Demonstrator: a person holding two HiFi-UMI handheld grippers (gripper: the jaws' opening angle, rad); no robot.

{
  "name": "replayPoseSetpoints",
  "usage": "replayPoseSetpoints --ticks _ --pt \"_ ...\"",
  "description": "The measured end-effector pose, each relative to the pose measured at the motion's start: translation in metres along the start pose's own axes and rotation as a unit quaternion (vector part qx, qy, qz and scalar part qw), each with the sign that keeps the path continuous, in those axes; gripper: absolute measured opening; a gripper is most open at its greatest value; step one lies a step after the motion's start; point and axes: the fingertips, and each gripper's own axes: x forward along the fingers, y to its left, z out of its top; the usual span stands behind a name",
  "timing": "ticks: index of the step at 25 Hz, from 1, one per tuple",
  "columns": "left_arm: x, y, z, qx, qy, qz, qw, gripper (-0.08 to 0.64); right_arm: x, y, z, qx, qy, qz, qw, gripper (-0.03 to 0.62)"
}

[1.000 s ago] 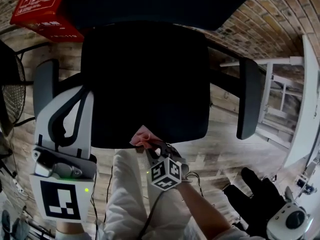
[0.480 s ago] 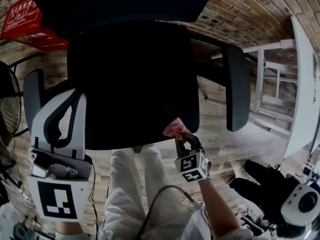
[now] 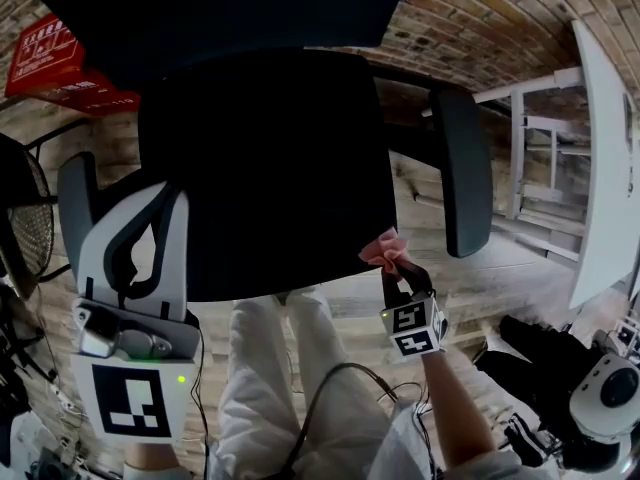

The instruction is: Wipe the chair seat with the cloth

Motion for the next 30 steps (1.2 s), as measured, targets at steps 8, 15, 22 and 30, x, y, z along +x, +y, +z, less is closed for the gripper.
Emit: replayPoseSetpoints --ticks 8,15,22,30 --pt "-0.047 0.004 0.061 0.0 -0.001 0.02 0.9998 0.018 -0.063 0.003 0.084 0.017 -0.081 0.017 0.996 0.06" --pt "-0.106 0.007 0.13 0.036 -0.006 0.016 0.9992 0.018 -0.158 0.012 0.174 -0.008 -0.171 0.035 0.985 0.06" --pt "-0.167 0.018 0.185 -0.037 -0.032 0.069 0.9964 0.018 -0.252 0.002 0.242 -0.042 -0.245 0.036 0.968 0.06" --pt "-0.211 0.008 0.23 -0.015 -0.067 0.085 0.994 0.018 -0.349 0.0 0.297 -0.074 -0.335 0.024 0.939 0.06"
